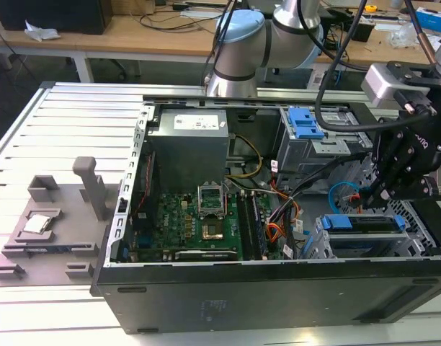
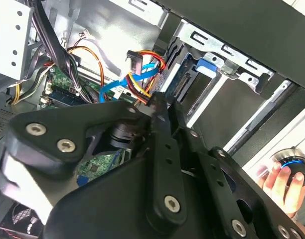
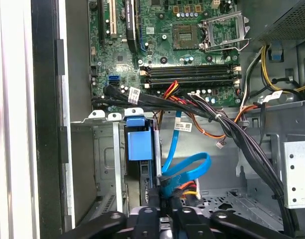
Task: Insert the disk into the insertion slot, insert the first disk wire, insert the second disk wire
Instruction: 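Insert the first disk wire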
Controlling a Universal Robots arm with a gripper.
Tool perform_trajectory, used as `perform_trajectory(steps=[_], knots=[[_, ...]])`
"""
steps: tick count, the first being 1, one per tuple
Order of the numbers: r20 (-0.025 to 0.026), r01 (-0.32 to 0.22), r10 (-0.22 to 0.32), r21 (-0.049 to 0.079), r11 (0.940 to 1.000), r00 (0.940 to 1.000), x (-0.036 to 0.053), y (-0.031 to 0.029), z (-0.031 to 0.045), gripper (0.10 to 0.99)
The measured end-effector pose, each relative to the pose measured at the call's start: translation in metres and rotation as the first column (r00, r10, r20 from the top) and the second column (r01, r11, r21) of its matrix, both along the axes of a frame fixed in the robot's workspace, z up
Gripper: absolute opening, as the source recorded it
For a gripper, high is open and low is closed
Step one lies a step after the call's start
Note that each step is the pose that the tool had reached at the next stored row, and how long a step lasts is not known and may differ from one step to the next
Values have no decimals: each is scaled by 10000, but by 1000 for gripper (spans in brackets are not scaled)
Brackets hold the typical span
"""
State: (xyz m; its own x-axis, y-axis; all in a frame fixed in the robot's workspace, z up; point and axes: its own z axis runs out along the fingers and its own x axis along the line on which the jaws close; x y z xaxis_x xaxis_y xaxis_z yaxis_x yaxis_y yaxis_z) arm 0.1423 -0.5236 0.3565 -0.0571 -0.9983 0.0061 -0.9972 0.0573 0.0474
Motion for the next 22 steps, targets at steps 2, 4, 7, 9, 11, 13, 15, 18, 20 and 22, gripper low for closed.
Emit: perform_trajectory(steps=[2,4,7,9,11,13,15,18,20,22], knots=[[0,0,0,-1,10000,10000,0,0,0,169],[0,0,0,-2,10000,10000,0,0,0,169],[0,0,0,-3,10000,10000,0,0,0,169],[0,1,-1,0,10000,10000,1,-6,-2,169],[0,0,0,-3,10000,10000,10,-21,-1,169],[-7,0,0,-3,10000,10000,75,-27,-2,169],[-10,-1,1,-4,10000,10000,115,-27,-1,169],[-11,-1,1,-3,10000,10000,119,-77,-2,169],[-11,0,0,-3,10000,10000,119,-122,-2,169],[-11,0,0,-3,10000,10000,119,-161,-2,169]])
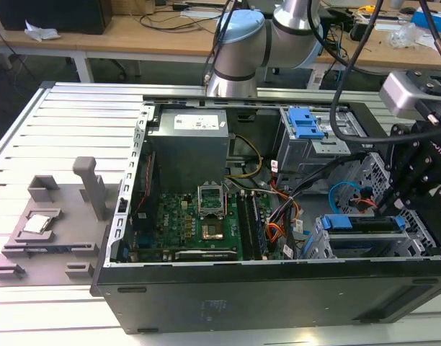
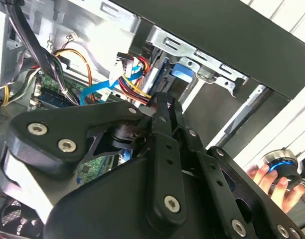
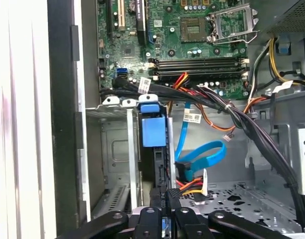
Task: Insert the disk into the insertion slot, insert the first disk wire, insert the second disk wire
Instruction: 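Insert the first disk wire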
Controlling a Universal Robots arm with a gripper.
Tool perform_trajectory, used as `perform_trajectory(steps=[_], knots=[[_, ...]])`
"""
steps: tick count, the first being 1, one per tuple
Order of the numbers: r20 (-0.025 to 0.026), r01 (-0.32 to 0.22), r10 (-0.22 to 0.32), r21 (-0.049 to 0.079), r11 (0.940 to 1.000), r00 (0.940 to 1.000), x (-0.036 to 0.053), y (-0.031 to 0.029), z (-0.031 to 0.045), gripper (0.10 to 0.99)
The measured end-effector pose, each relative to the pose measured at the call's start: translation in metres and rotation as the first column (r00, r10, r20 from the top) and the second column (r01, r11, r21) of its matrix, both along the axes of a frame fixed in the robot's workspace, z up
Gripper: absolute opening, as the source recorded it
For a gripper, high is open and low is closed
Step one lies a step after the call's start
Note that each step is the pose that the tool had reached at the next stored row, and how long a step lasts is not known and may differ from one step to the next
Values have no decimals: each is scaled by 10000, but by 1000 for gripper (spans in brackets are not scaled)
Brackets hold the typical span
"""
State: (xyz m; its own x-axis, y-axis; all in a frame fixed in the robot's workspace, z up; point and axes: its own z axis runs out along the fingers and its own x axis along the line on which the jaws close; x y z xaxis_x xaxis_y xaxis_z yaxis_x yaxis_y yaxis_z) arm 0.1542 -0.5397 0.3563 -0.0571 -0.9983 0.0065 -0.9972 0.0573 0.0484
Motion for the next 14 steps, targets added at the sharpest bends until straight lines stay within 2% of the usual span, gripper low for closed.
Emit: perform_trajectory(steps=[3,7,12,14], knots=[[0,0,0,0,10000,10000,0,-70,0,169],[0,-1,1,3,10000,10000,0,-107,-5,169],[0,-1,1,4,10000,10000,0,-111,-17,169],[0,1,-1,23,10000,10000,-1,-88,-29,169]])
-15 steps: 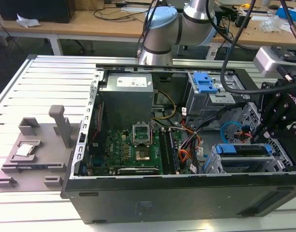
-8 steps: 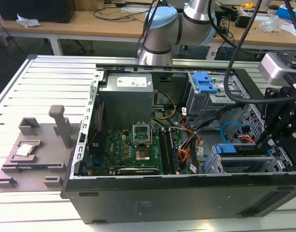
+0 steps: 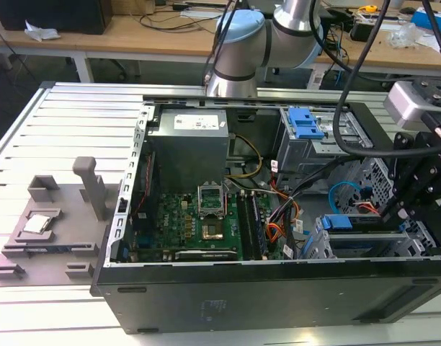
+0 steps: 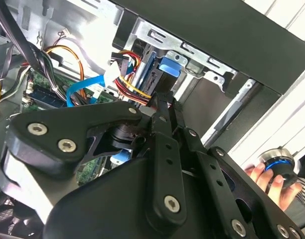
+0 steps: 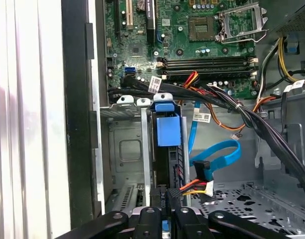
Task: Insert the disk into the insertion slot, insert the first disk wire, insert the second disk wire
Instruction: 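Insert the first disk wire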
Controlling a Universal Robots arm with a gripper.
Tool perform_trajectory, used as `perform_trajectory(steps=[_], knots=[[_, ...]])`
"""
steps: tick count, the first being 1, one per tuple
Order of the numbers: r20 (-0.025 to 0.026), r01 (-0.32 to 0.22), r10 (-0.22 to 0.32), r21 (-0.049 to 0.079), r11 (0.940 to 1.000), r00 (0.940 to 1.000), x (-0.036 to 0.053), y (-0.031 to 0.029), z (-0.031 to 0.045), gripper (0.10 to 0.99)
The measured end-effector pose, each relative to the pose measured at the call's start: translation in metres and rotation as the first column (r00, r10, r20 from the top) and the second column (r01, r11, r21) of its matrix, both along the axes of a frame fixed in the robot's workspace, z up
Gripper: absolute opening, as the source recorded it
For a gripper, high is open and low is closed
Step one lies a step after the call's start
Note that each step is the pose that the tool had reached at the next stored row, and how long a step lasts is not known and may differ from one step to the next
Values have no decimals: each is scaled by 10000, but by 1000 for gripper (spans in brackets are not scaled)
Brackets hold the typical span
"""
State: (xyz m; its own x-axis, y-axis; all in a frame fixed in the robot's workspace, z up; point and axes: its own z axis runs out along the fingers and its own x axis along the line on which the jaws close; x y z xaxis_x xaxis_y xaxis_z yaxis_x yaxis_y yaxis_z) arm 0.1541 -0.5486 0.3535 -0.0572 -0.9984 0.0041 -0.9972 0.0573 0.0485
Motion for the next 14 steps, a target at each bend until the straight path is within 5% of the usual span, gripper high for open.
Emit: perform_trajectory(steps=[7,14], knots=[[0,-6,6,38,10000,10000,1,100,-43,169],[0,-42,42,36,10000,10000,1,108,-96,169]])
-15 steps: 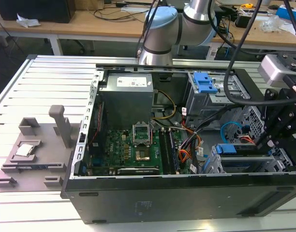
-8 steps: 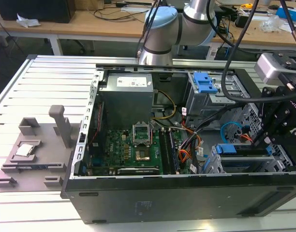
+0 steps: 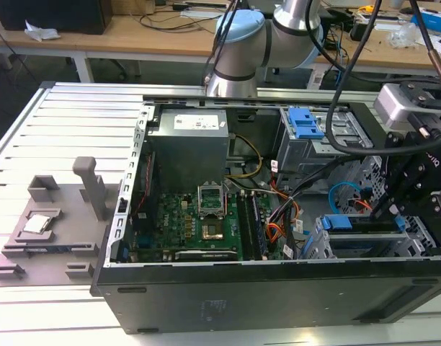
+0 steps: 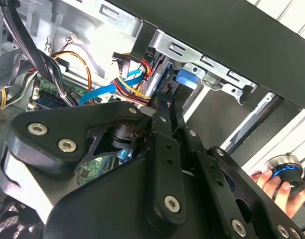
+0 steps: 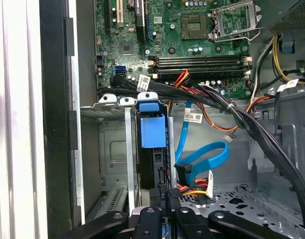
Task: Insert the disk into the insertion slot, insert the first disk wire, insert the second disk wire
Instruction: 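Insert the first disk wire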
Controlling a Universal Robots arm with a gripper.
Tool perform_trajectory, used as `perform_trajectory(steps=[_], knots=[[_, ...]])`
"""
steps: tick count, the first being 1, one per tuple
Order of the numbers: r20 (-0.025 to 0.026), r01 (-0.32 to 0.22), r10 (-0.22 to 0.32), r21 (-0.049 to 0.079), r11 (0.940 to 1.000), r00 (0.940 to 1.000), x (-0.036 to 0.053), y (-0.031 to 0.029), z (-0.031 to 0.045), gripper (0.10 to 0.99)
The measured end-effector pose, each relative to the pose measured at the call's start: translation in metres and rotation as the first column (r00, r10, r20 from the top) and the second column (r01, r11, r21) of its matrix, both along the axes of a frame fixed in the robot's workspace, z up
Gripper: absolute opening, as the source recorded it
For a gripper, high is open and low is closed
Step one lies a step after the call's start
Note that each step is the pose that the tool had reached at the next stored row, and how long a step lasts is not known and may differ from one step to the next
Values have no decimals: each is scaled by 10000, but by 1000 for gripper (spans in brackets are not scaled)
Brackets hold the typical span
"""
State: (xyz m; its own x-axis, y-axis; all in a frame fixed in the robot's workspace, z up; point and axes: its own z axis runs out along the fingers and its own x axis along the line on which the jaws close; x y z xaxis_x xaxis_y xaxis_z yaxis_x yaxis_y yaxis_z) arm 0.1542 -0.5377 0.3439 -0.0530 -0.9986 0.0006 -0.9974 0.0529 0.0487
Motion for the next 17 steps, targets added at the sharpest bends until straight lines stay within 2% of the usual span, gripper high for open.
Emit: perform_trajectory(steps=[10,13,17], knots=[[-1,-30,30,0,10000,10000,31,0,-25,169],[0,-342,342,16,9994,9994,43,19,-32,169],[-1,-342,342,5,9994,9994,44,21,-57,169]])
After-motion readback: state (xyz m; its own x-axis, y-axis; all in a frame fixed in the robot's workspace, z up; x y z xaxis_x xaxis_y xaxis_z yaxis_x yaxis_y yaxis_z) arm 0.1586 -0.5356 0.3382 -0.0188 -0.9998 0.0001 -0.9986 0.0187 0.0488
